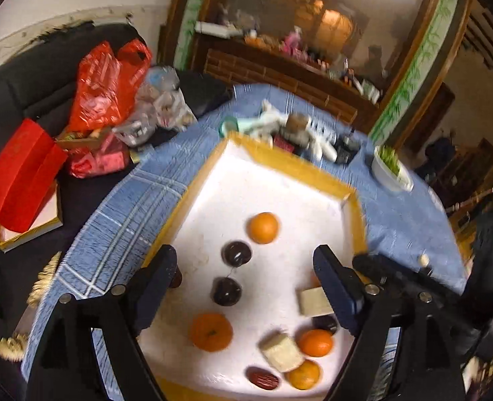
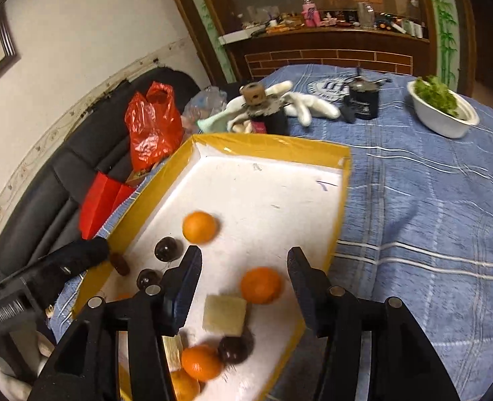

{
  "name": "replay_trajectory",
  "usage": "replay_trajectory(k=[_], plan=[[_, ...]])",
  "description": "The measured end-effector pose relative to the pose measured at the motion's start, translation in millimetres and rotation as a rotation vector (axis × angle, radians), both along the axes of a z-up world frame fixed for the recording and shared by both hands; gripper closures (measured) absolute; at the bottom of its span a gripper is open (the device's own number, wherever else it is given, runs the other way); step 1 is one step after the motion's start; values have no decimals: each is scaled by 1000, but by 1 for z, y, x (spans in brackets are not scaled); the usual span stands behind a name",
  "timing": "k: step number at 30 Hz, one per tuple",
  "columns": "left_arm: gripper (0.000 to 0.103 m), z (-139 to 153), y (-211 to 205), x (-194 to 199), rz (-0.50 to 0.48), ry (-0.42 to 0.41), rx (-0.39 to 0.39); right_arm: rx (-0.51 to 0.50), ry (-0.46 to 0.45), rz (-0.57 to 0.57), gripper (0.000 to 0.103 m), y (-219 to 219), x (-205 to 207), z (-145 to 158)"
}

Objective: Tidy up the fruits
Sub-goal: 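Carry the red date and tangerine over the tray and open both tools, then grasp a white yam slice with the left tool while the right tool grasps a dark plum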

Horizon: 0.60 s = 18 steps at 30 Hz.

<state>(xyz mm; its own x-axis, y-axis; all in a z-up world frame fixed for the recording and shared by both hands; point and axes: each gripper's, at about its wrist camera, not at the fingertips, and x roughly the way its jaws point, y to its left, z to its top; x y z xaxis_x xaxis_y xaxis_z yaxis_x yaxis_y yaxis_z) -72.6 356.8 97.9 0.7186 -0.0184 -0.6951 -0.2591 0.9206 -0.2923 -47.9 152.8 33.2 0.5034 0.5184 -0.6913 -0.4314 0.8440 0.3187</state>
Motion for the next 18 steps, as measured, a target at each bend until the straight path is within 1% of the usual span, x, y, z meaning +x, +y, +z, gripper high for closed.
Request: replay_trajectory(k=[1, 2, 3, 4, 5, 7, 8, 10, 11, 12, 13, 14, 15, 16, 18], plan=[[10, 7, -2, -7, 6, -38, -11, 8, 0, -7, 44, -5, -2, 1], [7, 14, -4, -17, -8, -92, -52, 21, 1, -19, 44, -13, -6, 3], [4, 18, -7, -26, -42, -148, -121, 31, 0, -31, 44, -22, -10, 5], [4, 20, -13, -31, -87, -175, -180, 37, -1, -38, 44, -28, -13, 5], [4, 23, -21, -32, -126, -167, -188, 44, -3, -50, 43, -38, -18, 6], [4, 32, -42, -37, -112, -148, -88, 45, -6, -78, 42, -54, -26, 6], [4, 41, -56, -43, -91, -166, -1, 45, -6, -100, 42, -65, -32, 6], [4, 57, -79, -60, -34, -234, 139, 56, -5, -121, 42, -81, -41, 5], [4, 67, -90, -73, 10, -296, 211, 62, -5, -140, 42, -92, -46, 4], [4, 75, -98, -84, 42, -348, 261, 67, -6, -155, 42, -101, -51, 3], [3, 80, -105, -93, 65, -384, 293, 73, -6, -166, 42, -108, -55, 3], [0, 82, -113, -97, 53, -402, 292, 86, -9, -179, 42, -119, -61, 3], [0, 80, -118, -94, 19, -383, 278, 91, -12, -186, 42, -125, -64, 3], [0, 78, -122, -88, -9, -345, 270, 95, -16, -195, 41, -132, -67, 3], [0, 60, -134, -70, -51, -213, 267, 101, -24, -213, 40, -147, -74, 4]])
